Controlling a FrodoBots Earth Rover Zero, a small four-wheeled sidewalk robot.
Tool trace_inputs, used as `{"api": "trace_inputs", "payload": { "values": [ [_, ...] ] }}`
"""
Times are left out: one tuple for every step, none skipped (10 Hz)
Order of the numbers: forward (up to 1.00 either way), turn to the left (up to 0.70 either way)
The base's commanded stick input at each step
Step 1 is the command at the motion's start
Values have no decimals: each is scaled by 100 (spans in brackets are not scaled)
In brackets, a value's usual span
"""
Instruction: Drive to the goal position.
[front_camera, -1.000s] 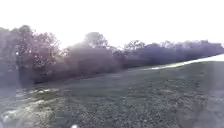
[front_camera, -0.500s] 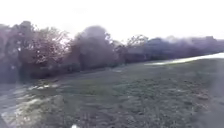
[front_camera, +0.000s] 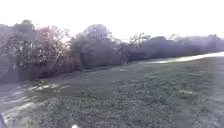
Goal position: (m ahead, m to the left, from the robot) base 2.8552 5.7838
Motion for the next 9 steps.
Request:
{"api": "trace_inputs", "payload": {
  "values": [
    [60,0],
    [60,0],
    [60,0],
    [60,0],
    [60,0],
    [60,0],
    [60,0],
    [60,0],
    [60,0]
  ]
}}
